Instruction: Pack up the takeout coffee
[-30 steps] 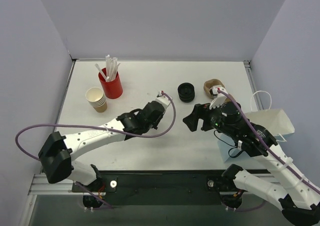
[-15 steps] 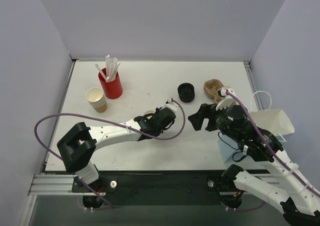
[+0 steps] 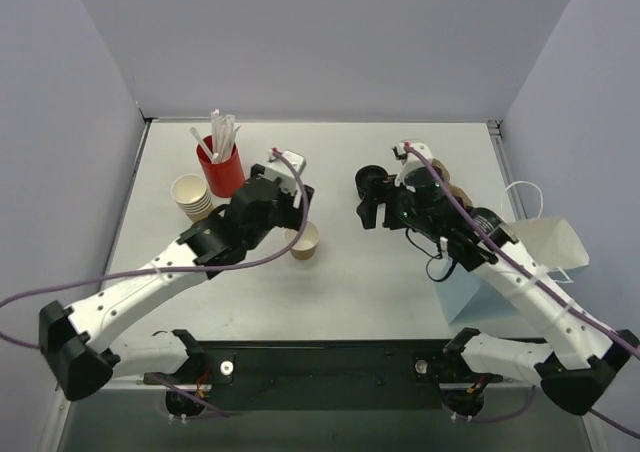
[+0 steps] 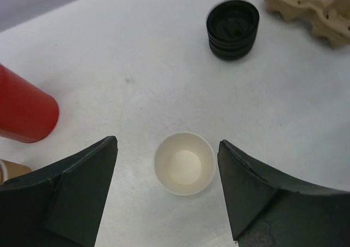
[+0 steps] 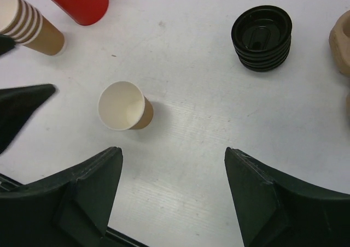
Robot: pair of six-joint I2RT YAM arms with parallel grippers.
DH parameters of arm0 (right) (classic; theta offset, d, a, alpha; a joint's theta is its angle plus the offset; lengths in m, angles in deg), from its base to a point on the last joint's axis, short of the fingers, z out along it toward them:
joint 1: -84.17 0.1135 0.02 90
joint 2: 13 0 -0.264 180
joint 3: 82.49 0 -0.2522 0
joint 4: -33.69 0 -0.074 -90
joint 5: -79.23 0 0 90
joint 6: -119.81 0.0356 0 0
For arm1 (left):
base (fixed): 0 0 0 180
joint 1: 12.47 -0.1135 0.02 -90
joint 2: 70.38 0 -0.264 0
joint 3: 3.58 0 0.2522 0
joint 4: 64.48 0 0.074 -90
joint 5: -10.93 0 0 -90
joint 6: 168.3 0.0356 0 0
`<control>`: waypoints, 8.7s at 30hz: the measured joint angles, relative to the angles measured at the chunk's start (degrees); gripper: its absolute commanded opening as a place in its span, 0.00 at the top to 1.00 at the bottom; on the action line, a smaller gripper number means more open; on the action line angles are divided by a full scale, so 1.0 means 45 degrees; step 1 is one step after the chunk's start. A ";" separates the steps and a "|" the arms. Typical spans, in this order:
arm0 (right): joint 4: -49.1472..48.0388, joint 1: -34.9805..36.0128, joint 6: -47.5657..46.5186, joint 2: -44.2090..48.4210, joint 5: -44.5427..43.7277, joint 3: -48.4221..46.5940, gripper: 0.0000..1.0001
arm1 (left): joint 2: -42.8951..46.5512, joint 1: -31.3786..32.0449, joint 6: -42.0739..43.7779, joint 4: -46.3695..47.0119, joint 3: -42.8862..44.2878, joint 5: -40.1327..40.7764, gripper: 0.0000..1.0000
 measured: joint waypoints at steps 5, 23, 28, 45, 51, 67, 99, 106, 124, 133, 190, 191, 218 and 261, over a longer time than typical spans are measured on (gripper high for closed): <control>-0.0039 -0.0695 -0.0568 -0.2856 -0.0131 -0.1613 0.38 | 0.2744 -0.1039 0.1030 0.1302 -0.1438 -0.0578 0.08; 0.0525 -0.2589 -0.2560 -1.2628 -0.0928 -0.7699 0.52 | 0.4444 -0.0092 0.3031 0.2671 -0.4133 0.1209 0.09; 0.0811 -0.2977 -0.2788 -1.3197 -0.0753 -0.8034 0.55 | 0.4507 -0.0107 0.3196 0.2671 -0.4133 0.1219 0.09; 0.1107 -0.3143 -0.2856 -1.4260 0.0253 -0.8777 0.60 | 0.4493 -0.0160 0.3245 0.2662 -0.4133 0.1112 0.09; 0.1175 -0.3143 -0.2841 -1.4401 0.0262 -0.8786 0.73 | 0.4473 -0.0160 0.3245 0.2662 -0.4133 0.1073 0.09; 0.1205 -0.3138 -0.2875 -1.4406 0.0248 -0.8816 0.87 | 0.4439 -0.0160 0.3254 0.2662 -0.4133 0.1064 0.09; 0.1389 -0.3206 -0.2429 -1.4348 0.0369 -0.9044 0.94 | 0.4580 -0.0160 0.3483 0.2662 -0.4133 0.1001 0.09; 0.1399 -0.3483 -0.2132 -1.4095 0.0782 -0.9044 0.91 | 0.4726 -0.0160 0.2919 0.2540 -0.4129 0.0510 0.14; 0.1433 -0.3648 -0.2157 -1.3823 0.1433 -0.8777 0.94 | 0.4590 -0.0330 0.0670 0.1851 -0.3288 -0.0874 0.16; 0.1491 -0.3657 -0.2127 -1.3522 0.1894 -0.8670 0.95 | 0.4478 -0.0359 0.0670 0.1807 -0.3342 -0.0879 0.16; -1.7194 -0.2443 1.5169 -0.5115 1.2842 0.1399 0.95 | 0.4619 -0.2919 -0.3526 0.7062 -0.3128 -0.8514 0.55; -1.7199 -0.2433 1.5169 -0.5095 1.2842 0.1404 0.95 | 0.4605 -0.2929 -0.3546 0.7130 -0.3138 -0.8578 0.55; -1.7248 -0.2035 1.5110 -0.4891 1.2696 0.1447 0.70 | 0.4430 -0.3152 -0.4221 0.7854 -0.3444 -0.9010 1.00; 0.0418 -0.1676 0.0189 0.3138 0.2511 0.0194 0.07 | -0.5761 -0.1161 -0.2506 -0.8471 0.6217 -0.3823 1.00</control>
